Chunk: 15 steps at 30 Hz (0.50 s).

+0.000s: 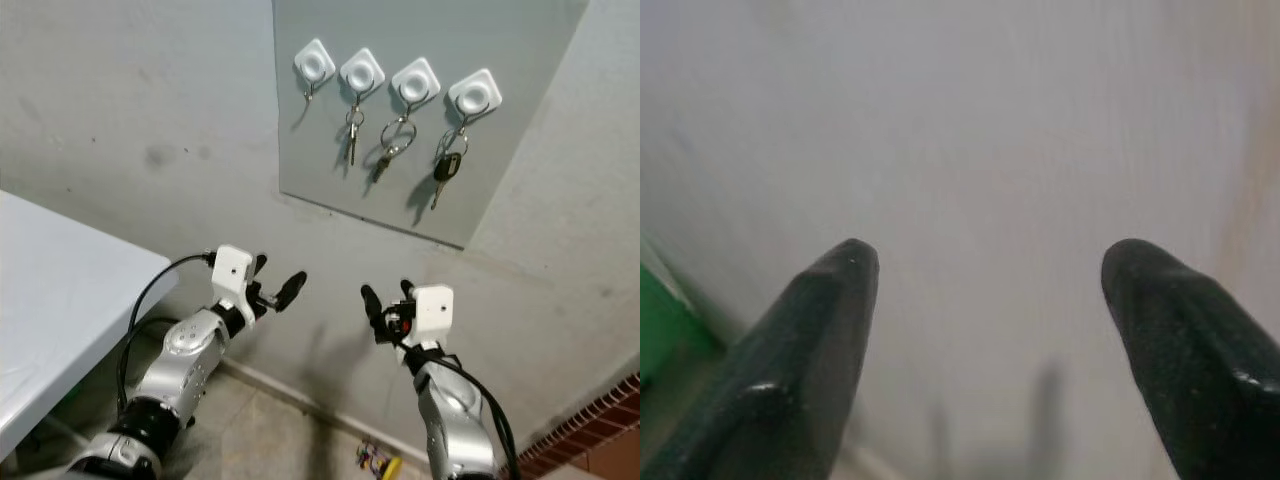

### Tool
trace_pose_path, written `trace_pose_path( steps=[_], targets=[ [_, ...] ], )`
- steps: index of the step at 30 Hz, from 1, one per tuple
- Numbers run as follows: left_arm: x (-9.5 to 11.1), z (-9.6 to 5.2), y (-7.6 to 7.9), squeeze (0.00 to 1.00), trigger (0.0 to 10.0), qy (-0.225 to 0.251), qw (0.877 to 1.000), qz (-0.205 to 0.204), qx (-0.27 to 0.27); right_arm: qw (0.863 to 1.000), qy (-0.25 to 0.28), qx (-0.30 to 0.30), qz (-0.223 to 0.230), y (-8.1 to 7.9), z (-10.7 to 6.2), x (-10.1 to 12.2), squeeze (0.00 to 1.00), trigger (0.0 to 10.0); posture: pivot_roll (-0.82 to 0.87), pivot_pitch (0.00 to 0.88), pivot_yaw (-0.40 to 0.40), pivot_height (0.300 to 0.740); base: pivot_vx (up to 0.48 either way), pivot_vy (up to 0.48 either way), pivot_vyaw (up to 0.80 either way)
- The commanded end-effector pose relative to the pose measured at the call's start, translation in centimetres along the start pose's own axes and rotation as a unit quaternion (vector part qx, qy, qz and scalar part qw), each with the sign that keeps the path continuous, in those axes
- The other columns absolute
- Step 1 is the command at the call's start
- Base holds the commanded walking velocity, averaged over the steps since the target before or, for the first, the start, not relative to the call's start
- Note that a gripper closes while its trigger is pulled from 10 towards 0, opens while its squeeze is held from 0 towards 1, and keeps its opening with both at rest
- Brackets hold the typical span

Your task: Hang keys on a hook

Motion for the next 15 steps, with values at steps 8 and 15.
trace_pose_path(
  steps=[8,15],
  targets=[
    [-8.4,-3.6,-2.3,0.00,10.0,-0.139,0.986,0.058,0.066,0.985,-0.166,-0.036,-0.010,0.1,-4.0,-9.1,1.00,10.0,-0.07,0.000,0.020,0.740,0.000,0.000,0.00],
    [-13.5,-6.8,-2.4,0.00,10.0,-0.226,0.970,-0.003,0.086,0.956,-0.283,-0.069,-0.029,0.4,-8.7,-14.4,1.00,10.0,-0.08,0.000,0.029,0.740,0.000,0.000,0.00]
  ],
)
Point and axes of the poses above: a point about 5 cm out from each wrist's last joint towards the gripper, its own z axis pointing out of the wrist towards the gripper, its own x axis along the axis of the wrist's last joint, y = z × x, the point moved 5 cm from there along z, pointing out of the wrist towards the gripper, and after that the axes turned 12 degrees about -z, right-handed, at the moved point
